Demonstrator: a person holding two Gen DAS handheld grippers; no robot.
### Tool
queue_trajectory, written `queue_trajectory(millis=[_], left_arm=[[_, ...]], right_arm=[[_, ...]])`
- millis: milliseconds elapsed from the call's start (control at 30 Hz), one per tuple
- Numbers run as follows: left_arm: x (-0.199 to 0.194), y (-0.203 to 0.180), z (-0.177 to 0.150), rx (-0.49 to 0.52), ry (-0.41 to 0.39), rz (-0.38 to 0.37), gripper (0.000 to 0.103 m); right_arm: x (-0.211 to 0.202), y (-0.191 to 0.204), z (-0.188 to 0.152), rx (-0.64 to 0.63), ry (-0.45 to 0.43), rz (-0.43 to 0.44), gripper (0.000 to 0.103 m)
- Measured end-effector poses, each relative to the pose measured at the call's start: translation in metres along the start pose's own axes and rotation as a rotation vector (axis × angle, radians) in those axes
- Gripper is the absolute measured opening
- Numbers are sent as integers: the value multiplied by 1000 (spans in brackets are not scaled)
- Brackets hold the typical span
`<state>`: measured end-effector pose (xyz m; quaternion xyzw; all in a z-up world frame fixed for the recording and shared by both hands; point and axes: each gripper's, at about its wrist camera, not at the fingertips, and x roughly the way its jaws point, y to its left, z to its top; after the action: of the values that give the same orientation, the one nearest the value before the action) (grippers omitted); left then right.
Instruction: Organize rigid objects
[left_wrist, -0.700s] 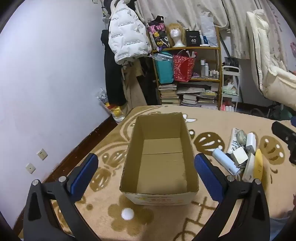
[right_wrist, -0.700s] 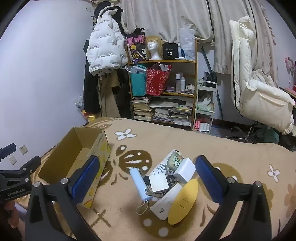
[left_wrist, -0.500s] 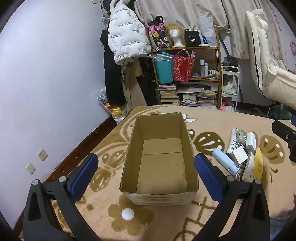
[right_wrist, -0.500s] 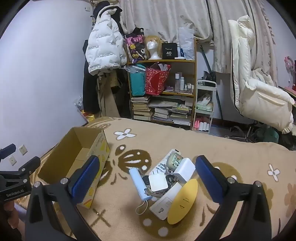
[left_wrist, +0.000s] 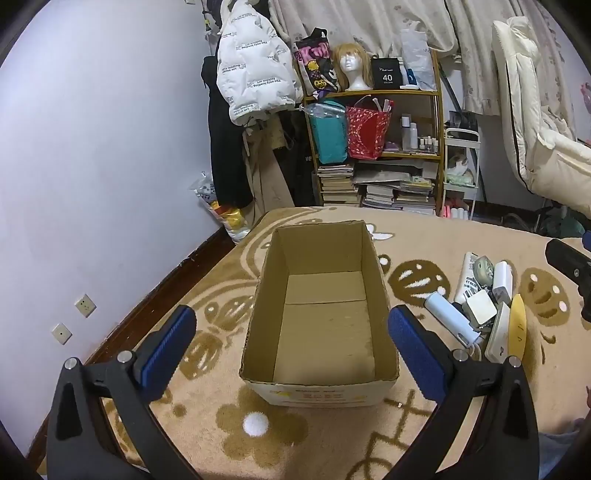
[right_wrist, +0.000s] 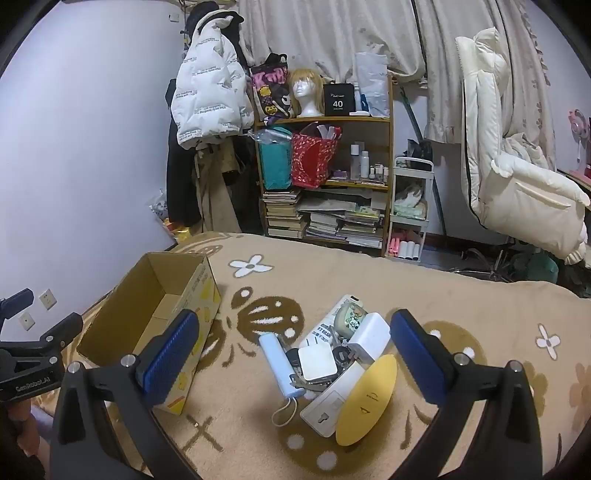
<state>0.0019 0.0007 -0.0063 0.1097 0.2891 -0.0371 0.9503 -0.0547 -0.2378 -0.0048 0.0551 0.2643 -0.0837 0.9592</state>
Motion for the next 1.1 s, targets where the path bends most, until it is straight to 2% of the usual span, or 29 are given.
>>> queue_trajectory(millis=[1100], left_arm=[[2,4,0,-12,9,5,103]], right_arm=[[12,-2,-12,16,14,-7,103]])
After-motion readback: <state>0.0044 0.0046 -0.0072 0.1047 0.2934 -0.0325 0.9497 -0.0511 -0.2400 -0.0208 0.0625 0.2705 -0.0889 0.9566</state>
